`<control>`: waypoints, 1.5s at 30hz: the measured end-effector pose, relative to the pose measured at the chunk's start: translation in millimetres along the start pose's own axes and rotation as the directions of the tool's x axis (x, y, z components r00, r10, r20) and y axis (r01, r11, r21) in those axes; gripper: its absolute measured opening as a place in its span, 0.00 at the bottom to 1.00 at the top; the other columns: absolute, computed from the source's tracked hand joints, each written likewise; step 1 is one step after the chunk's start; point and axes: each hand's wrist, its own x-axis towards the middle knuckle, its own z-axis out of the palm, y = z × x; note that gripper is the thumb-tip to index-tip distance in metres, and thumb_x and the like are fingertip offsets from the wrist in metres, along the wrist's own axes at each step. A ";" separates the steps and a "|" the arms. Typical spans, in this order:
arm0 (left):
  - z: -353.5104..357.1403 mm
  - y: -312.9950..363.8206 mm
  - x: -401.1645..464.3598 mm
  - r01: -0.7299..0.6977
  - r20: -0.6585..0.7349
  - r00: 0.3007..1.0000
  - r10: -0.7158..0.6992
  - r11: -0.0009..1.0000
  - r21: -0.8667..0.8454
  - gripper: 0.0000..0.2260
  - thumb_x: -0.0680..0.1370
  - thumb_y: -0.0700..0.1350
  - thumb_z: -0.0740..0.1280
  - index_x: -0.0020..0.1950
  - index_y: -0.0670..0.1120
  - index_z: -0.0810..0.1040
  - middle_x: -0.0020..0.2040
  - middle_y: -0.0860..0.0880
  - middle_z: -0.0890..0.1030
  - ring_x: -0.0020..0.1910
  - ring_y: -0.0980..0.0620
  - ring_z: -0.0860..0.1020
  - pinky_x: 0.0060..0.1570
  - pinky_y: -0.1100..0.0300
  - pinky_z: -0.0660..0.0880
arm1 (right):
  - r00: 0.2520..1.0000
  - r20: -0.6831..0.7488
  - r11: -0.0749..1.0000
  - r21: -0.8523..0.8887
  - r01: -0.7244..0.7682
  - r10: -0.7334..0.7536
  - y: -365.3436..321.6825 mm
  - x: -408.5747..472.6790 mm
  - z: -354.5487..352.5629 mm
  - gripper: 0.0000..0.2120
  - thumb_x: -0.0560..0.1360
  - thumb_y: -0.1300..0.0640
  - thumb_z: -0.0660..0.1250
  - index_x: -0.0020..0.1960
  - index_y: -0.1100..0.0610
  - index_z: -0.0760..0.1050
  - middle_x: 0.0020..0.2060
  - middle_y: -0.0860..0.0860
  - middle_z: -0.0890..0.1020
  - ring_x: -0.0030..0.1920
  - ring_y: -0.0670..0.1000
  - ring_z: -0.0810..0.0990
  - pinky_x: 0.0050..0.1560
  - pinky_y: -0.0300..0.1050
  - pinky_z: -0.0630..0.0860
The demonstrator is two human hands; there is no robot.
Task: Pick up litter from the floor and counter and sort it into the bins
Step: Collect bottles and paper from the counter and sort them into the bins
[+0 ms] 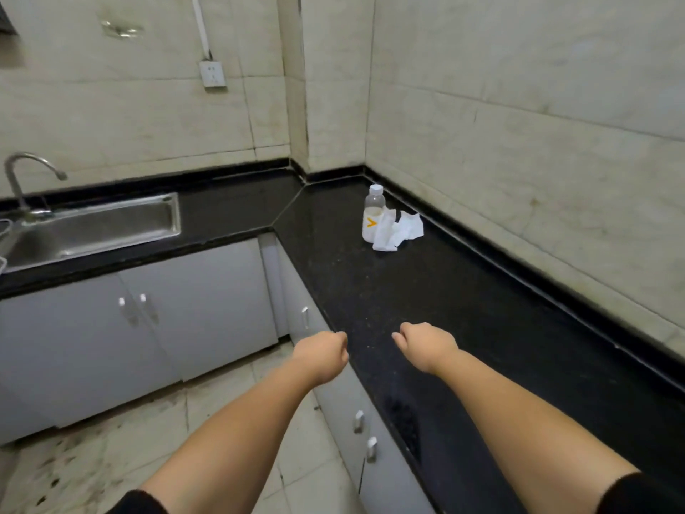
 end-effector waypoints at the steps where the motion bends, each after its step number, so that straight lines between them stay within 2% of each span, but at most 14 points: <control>1: -2.0 -6.3 16.3 -0.010 0.006 1.000 0.010 1.000 -0.008 0.14 0.79 0.47 0.54 0.60 0.46 0.74 0.57 0.44 0.80 0.53 0.43 0.79 0.54 0.47 0.78 | 1.000 -0.006 1.000 0.002 -0.016 0.016 0.0 14.5 -2.7 0.20 0.82 0.47 0.49 0.56 0.60 0.72 0.54 0.58 0.81 0.49 0.60 0.79 0.43 0.48 0.69; 8: -42.0 -57.7 143.1 -0.100 0.043 0.994 0.101 0.995 -0.020 0.12 0.79 0.46 0.56 0.55 0.47 0.76 0.51 0.46 0.81 0.48 0.45 0.80 0.53 0.48 0.80 | 0.987 -0.025 0.984 0.079 -0.158 0.161 -17.9 120.8 -19.8 0.19 0.82 0.47 0.49 0.56 0.60 0.71 0.55 0.58 0.80 0.54 0.61 0.79 0.44 0.48 0.69; 14: -93.8 -79.5 243.3 -0.171 0.027 0.985 0.172 0.985 -0.018 0.14 0.78 0.47 0.56 0.60 0.48 0.75 0.58 0.45 0.80 0.55 0.44 0.79 0.55 0.49 0.78 | 0.967 -0.023 0.962 0.117 -0.249 0.253 -25.3 193.0 -30.2 0.18 0.81 0.47 0.51 0.58 0.58 0.71 0.55 0.57 0.80 0.54 0.59 0.79 0.45 0.50 0.72; 18: -117.0 -71.7 299.3 -0.218 -0.009 0.976 0.218 0.974 -0.068 0.15 0.78 0.46 0.57 0.62 0.47 0.74 0.61 0.44 0.79 0.59 0.42 0.78 0.56 0.50 0.76 | 0.947 -0.014 0.934 0.170 -0.315 0.322 -14.3 237.5 -41.0 0.20 0.80 0.46 0.55 0.67 0.58 0.65 0.59 0.56 0.77 0.58 0.58 0.78 0.54 0.53 0.76; 22: -144.0 -51.7 362.4 -0.275 -0.050 0.961 0.271 0.955 -0.107 0.12 0.78 0.46 0.58 0.59 0.46 0.74 0.56 0.44 0.79 0.55 0.42 0.78 0.52 0.50 0.75 | 0.935 -0.037 0.920 0.199 -0.339 0.352 8.8 291.3 -49.6 0.25 0.79 0.46 0.59 0.71 0.56 0.61 0.64 0.56 0.73 0.63 0.58 0.75 0.57 0.54 0.74; 25: -159.5 -31.9 415.9 -0.338 -0.191 0.927 0.323 0.940 -0.051 0.15 0.78 0.47 0.61 0.64 0.45 0.70 0.59 0.43 0.74 0.59 0.43 0.73 0.53 0.48 0.74 | 0.931 -0.078 0.918 0.216 -0.333 0.356 31.2 345.9 -55.1 0.28 0.77 0.45 0.61 0.72 0.55 0.59 0.65 0.56 0.71 0.64 0.58 0.71 0.58 0.55 0.74; 28: -165.9 -13.2 465.8 -0.407 -0.302 0.866 0.399 0.913 0.041 0.23 0.77 0.49 0.64 0.71 0.47 0.66 0.67 0.43 0.68 0.66 0.42 0.67 0.59 0.47 0.73 | 0.932 -0.095 0.926 0.185 -0.328 0.350 51.7 400.3 -53.4 0.33 0.75 0.43 0.62 0.74 0.54 0.55 0.71 0.56 0.63 0.69 0.57 0.65 0.62 0.55 0.70; 30: -162.9 -6.6 495.4 -0.453 -0.252 0.850 0.462 0.886 0.098 0.25 0.77 0.51 0.64 0.73 0.48 0.64 0.71 0.42 0.65 0.70 0.42 0.63 0.63 0.46 0.70 | 0.936 -0.081 0.932 0.153 -0.329 0.343 62.5 433.5 -48.6 0.37 0.74 0.40 0.62 0.76 0.52 0.51 0.76 0.55 0.55 0.75 0.56 0.57 0.68 0.57 0.65; 33: -151.4 -5.5 528.3 -0.488 -0.140 0.854 0.500 0.865 0.115 0.19 0.77 0.53 0.63 0.66 0.48 0.72 0.63 0.44 0.72 0.65 0.44 0.68 0.59 0.49 0.72 | 0.937 0.001 0.930 0.122 -0.346 0.348 77.8 476.0 -40.7 0.40 0.73 0.36 0.60 0.77 0.48 0.46 0.78 0.53 0.44 0.78 0.56 0.45 0.73 0.62 0.56; 35: -144.9 -6.0 540.9 -0.474 -0.172 0.864 0.473 0.880 0.036 0.14 0.77 0.52 0.64 0.58 0.45 0.74 0.55 0.45 0.75 0.58 0.45 0.72 0.51 0.51 0.72 | 0.932 0.101 0.929 0.103 -0.356 0.347 88.7 495.8 -34.6 0.41 0.73 0.35 0.59 0.77 0.47 0.43 0.78 0.52 0.39 0.78 0.57 0.40 0.74 0.64 0.54; 37: -142.3 -6.5 550.6 -0.455 -0.275 0.857 0.437 0.890 -0.005 0.12 0.77 0.51 0.64 0.54 0.44 0.76 0.51 0.44 0.76 0.55 0.46 0.73 0.46 0.52 0.72 | 0.921 0.161 0.919 0.117 -0.375 0.355 97.8 506.6 -31.8 0.40 0.72 0.35 0.60 0.77 0.47 0.46 0.78 0.53 0.44 0.77 0.58 0.46 0.72 0.63 0.57; 40: -142.3 -8.8 557.3 -0.410 -0.372 0.853 0.367 0.911 -0.041 0.11 0.76 0.50 0.64 0.52 0.44 0.77 0.50 0.45 0.76 0.53 0.46 0.74 0.46 0.52 0.73 | 0.935 0.066 0.934 0.057 -0.352 0.348 101.4 511.5 -32.5 0.29 0.73 0.38 0.61 0.69 0.51 0.63 0.70 0.57 0.64 0.68 0.60 0.64 0.64 0.58 0.66; 42: -142.9 -10.8 555.4 -0.408 -0.399 0.845 0.357 0.912 -0.046 0.11 0.76 0.50 0.64 0.52 0.44 0.77 0.50 0.45 0.76 0.52 0.47 0.74 0.44 0.52 0.74 | 0.947 0.004 0.947 0.018 -0.322 0.322 97.5 511.7 -35.3 0.20 0.76 0.45 0.59 0.63 0.55 0.69 0.65 0.58 0.69 0.63 0.60 0.69 0.60 0.54 0.69; 45: -145.4 -15.4 544.2 -0.434 -0.396 0.828 0.398 0.901 -0.004 0.11 0.77 0.51 0.64 0.52 0.44 0.77 0.51 0.45 0.75 0.50 0.48 0.75 0.41 0.54 0.73 | 0.940 0.034 0.940 0.031 -0.341 0.340 85.7 505.5 -35.4 0.14 0.79 0.53 0.59 0.61 0.56 0.72 0.62 0.56 0.74 0.60 0.57 0.75 0.56 0.50 0.74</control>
